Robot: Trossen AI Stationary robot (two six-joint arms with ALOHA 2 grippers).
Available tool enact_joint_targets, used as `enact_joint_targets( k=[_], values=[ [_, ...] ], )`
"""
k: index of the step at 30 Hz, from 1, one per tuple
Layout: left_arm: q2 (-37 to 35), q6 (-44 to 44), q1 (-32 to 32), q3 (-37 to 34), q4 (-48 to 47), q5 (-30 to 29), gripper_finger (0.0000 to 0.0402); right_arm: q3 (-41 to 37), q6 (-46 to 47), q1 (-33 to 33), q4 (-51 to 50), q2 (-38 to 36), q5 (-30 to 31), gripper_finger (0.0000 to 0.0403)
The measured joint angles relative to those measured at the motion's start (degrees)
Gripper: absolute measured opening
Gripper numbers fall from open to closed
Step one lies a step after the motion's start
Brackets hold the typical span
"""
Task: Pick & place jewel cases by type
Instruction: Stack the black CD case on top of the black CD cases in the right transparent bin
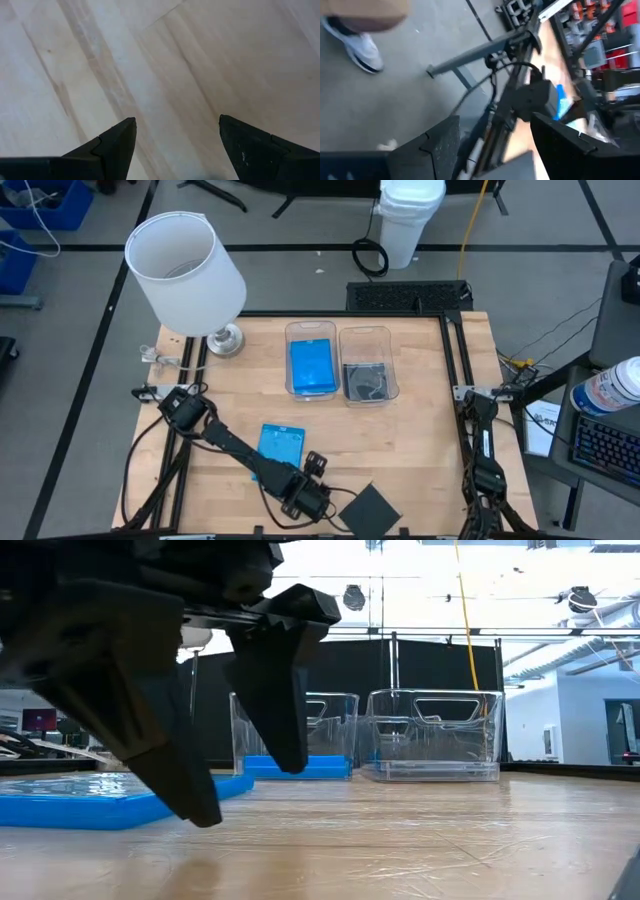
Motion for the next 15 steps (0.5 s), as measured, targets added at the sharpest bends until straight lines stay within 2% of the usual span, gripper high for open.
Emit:
enact_joint_targets(
  k=[5, 10, 15],
  values=[
    [0.00, -1.18, 0.60, 0.00, 0.04, -0.21, 0.0285, -1.20, -0.83, -0.04, -4.15, 0.00, 0.64, 0.0232],
    [0.00, -1.36, 1.58, 0.00, 0.30, -0.25, 0.0285, -2.59, 4.25, 0.20, -11.75, 0.00, 0.40, 0.0231],
    [0.00, -1.73, 2.85, 0.00, 0.63, -0.29, 0.0285, -5.87, 5.81, 0.21, -12.20, 0.02, 0.51, 0.0231]
  ],
)
